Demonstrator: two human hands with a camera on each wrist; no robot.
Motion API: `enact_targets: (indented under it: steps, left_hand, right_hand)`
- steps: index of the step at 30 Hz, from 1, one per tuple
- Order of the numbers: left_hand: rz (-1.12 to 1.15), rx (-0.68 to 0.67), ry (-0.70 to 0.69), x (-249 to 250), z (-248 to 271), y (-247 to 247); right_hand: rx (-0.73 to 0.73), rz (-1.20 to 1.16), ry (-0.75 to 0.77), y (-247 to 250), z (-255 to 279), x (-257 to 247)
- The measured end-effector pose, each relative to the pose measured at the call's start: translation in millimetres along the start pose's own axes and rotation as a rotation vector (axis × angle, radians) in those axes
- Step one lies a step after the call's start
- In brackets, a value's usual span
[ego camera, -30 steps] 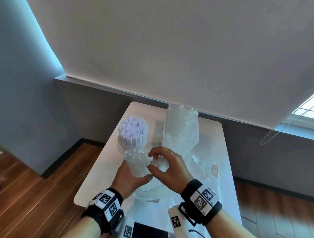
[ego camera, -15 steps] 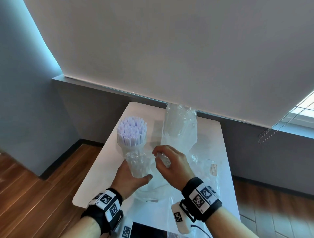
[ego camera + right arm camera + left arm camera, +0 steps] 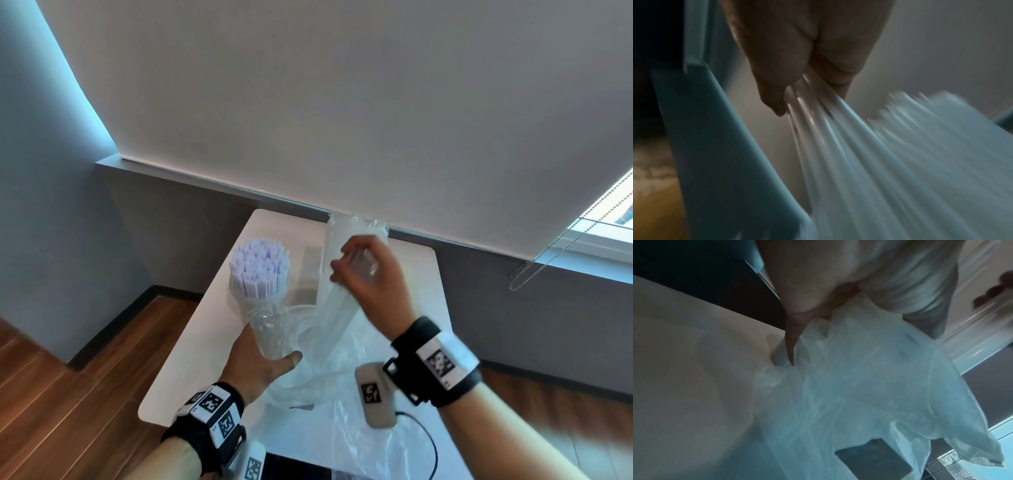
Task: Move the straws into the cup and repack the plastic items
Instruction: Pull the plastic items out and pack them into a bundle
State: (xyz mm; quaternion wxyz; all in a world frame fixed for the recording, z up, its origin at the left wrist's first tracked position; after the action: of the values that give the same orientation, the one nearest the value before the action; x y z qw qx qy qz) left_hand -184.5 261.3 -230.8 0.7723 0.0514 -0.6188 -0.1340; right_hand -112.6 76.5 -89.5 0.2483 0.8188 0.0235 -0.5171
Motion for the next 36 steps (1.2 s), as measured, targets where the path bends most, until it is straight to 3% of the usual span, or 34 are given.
enact_targets:
  steps: [6,13,36]
  left_hand:
    - [-0.035,-0.03,-0.042,-1,-1,-1]
    - [-0.021,-0.046,-0.045,-2,-1,-1]
    - [-0.006,-0.062,-0.03,-7,-3,-1]
  right_hand:
    - [0.119,-0.117,0.128,66,-62,-60]
    - [0.126,-0.188,0.078,68,-107,-45]
    - [0.023,0.416,0.139,100,-112,-60]
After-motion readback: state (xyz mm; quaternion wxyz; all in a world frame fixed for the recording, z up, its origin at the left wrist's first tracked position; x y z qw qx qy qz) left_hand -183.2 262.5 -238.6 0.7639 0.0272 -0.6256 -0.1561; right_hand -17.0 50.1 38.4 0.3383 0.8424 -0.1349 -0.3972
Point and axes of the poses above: each hand's wrist, its own z-axis away from the middle knuckle, its own y-axis out of the back of the hand, x = y × z, the point moved 3 cm from there along -z, towards the middle knuckle, and after that the axes turned 15 degrees about -x, right-handed, at the moved point
